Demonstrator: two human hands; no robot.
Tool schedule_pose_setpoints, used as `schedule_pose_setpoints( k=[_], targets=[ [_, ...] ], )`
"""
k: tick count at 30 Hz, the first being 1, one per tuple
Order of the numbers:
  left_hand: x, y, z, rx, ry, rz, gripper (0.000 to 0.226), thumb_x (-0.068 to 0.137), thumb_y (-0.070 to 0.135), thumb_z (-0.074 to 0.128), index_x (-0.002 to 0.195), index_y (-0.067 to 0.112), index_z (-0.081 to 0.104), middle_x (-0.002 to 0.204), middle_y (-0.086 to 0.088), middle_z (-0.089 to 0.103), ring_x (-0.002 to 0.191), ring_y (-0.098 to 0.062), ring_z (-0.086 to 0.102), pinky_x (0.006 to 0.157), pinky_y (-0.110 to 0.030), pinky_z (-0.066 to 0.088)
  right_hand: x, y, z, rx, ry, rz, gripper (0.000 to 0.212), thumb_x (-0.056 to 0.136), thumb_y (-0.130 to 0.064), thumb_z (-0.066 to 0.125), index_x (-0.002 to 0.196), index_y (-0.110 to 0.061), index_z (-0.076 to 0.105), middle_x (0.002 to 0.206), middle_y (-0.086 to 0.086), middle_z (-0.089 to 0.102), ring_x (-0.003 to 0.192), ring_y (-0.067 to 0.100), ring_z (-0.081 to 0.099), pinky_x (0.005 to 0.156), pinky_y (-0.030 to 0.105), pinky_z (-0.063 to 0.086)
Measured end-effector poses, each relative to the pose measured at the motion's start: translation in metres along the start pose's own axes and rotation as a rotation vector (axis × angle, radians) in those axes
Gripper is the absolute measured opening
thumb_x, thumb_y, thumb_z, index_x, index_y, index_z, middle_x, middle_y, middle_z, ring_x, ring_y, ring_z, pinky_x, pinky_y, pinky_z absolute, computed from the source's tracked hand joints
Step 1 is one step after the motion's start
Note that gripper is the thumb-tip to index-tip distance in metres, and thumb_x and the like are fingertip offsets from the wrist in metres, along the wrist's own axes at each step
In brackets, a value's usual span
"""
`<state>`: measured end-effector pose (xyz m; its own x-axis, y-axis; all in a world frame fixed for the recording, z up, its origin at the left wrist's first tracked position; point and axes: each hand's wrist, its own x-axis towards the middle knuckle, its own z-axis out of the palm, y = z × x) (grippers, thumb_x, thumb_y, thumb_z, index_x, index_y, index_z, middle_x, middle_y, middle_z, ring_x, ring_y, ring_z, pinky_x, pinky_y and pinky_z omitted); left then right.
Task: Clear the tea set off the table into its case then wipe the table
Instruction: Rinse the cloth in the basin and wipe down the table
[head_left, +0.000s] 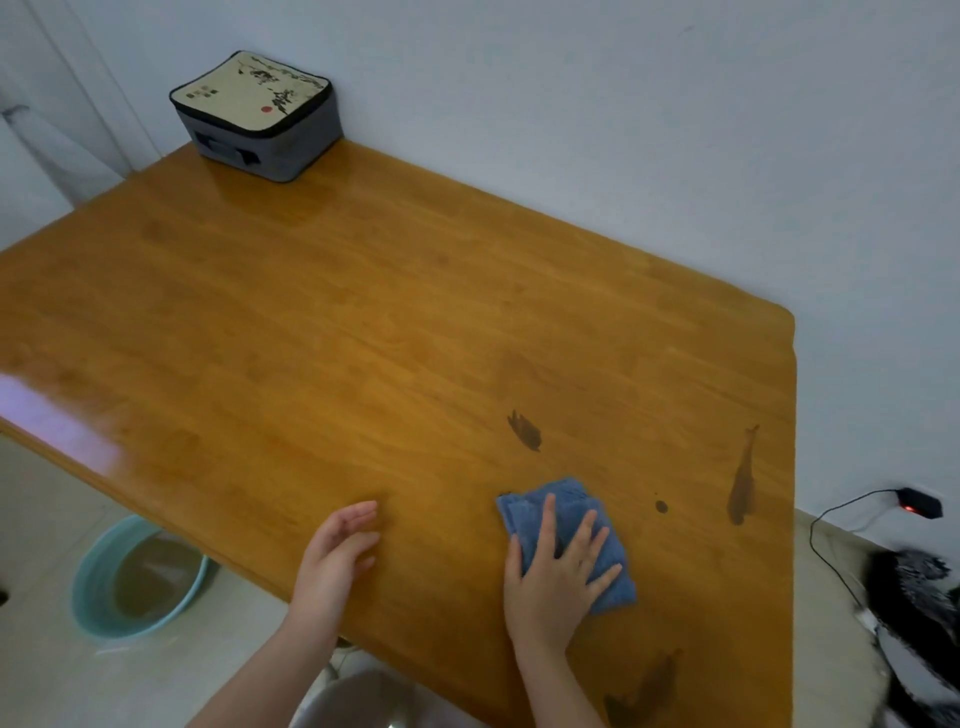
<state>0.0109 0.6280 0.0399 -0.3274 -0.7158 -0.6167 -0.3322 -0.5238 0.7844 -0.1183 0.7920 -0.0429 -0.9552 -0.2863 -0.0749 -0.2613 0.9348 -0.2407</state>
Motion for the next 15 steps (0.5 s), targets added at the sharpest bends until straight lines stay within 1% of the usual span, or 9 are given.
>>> schedule_pose_setpoints(
  k=[1, 3, 4, 6, 8, 11, 12, 15],
  targets=[
    [0.001, 0.002, -0.002, -0.014, 0.002, 0.0, 0.027, 0.091, 0.001, 0.056, 0.105, 0.02, 0.069, 0.115, 0.003, 0.066, 0.11, -0.018, 0.059, 0.097, -0.042, 0.048, 0.005, 0.004, -0.002, 0.041, 0.046, 0.063, 0.066, 0.094, -0.052, 0.044, 0.152, -0.024, 0.027, 0.155, 0.022, 0.026, 0.143, 0.04, 0.023, 0.112, 0.063, 0.009],
    [0.005, 0.003, -0.004, -0.069, 0.006, -0.014, 0.025, 0.092, 0.002, 0.055, 0.105, 0.019, 0.07, 0.113, 0.001, 0.068, 0.107, -0.02, 0.061, 0.094, -0.041, 0.05, 0.02, 0.005, -0.007, 0.136, 0.113, 0.192, 0.077, 0.093, -0.043, 0.055, 0.153, -0.012, 0.018, 0.155, 0.021, 0.025, 0.144, 0.035, 0.023, 0.116, 0.055, 0.01],
    [0.006, 0.002, -0.004, -0.094, 0.003, -0.019, 0.025, 0.093, 0.003, 0.055, 0.105, 0.018, 0.07, 0.113, -0.001, 0.068, 0.106, -0.022, 0.062, 0.093, -0.04, 0.05, 0.029, 0.002, -0.009, 0.18, 0.137, 0.246, 0.08, 0.093, -0.04, 0.057, 0.153, -0.007, 0.015, 0.156, 0.02, 0.024, 0.145, 0.032, 0.022, 0.118, 0.051, 0.009],
    [0.008, 0.002, -0.003, -0.113, -0.002, -0.024, 0.025, 0.093, 0.002, 0.054, 0.106, 0.017, 0.069, 0.111, -0.002, 0.069, 0.103, -0.023, 0.064, 0.092, -0.039, 0.05, 0.049, -0.005, -0.012, 0.247, 0.171, 0.313, 0.076, 0.096, -0.037, 0.053, 0.152, -0.003, 0.014, 0.157, 0.017, 0.024, 0.146, 0.027, 0.021, 0.12, 0.044, 0.006],
    [0.01, 0.003, -0.001, -0.109, -0.011, -0.027, 0.026, 0.092, 0.001, 0.054, 0.106, 0.017, 0.07, 0.11, -0.002, 0.07, 0.102, -0.022, 0.064, 0.092, -0.039, 0.05, 0.073, -0.012, -0.013, 0.297, 0.195, 0.311, 0.068, 0.099, -0.035, 0.048, 0.152, -0.004, 0.018, 0.156, 0.014, 0.028, 0.146, 0.025, 0.023, 0.12, 0.04, 0.006],
    [0.01, 0.007, 0.003, -0.08, -0.012, 0.009, 0.026, 0.093, 0.0, 0.053, 0.107, 0.015, 0.069, 0.108, -0.002, 0.07, 0.102, -0.019, 0.064, 0.093, -0.038, 0.049, 0.108, -0.024, -0.011, 0.322, 0.229, 0.242, 0.057, 0.102, -0.034, 0.041, 0.15, -0.006, 0.027, 0.153, 0.01, 0.036, 0.143, 0.022, 0.03, 0.121, 0.037, 0.008],
    [0.011, 0.008, 0.004, -0.039, -0.007, 0.054, 0.026, 0.093, 0.0, 0.053, 0.107, 0.016, 0.068, 0.107, 0.0, 0.07, 0.102, -0.016, 0.063, 0.093, -0.036, 0.048, 0.118, -0.03, -0.01, 0.334, 0.232, 0.216, 0.055, 0.102, -0.033, 0.04, 0.149, -0.006, 0.031, 0.152, 0.01, 0.038, 0.142, 0.022, 0.032, 0.121, 0.036, 0.009],
    [0.021, 0.009, 0.011, 0.179, -0.036, 0.269, 0.033, 0.091, -0.003, 0.055, 0.105, 0.025, 0.066, 0.107, 0.008, 0.066, 0.101, -0.003, 0.059, 0.096, -0.031, 0.046, 0.14, -0.05, -0.004, 0.386, 0.227, 0.154, 0.049, 0.103, -0.031, 0.038, 0.145, -0.006, 0.039, 0.147, 0.012, 0.044, 0.137, 0.024, 0.04, 0.121, 0.036, 0.014]
  ],
)
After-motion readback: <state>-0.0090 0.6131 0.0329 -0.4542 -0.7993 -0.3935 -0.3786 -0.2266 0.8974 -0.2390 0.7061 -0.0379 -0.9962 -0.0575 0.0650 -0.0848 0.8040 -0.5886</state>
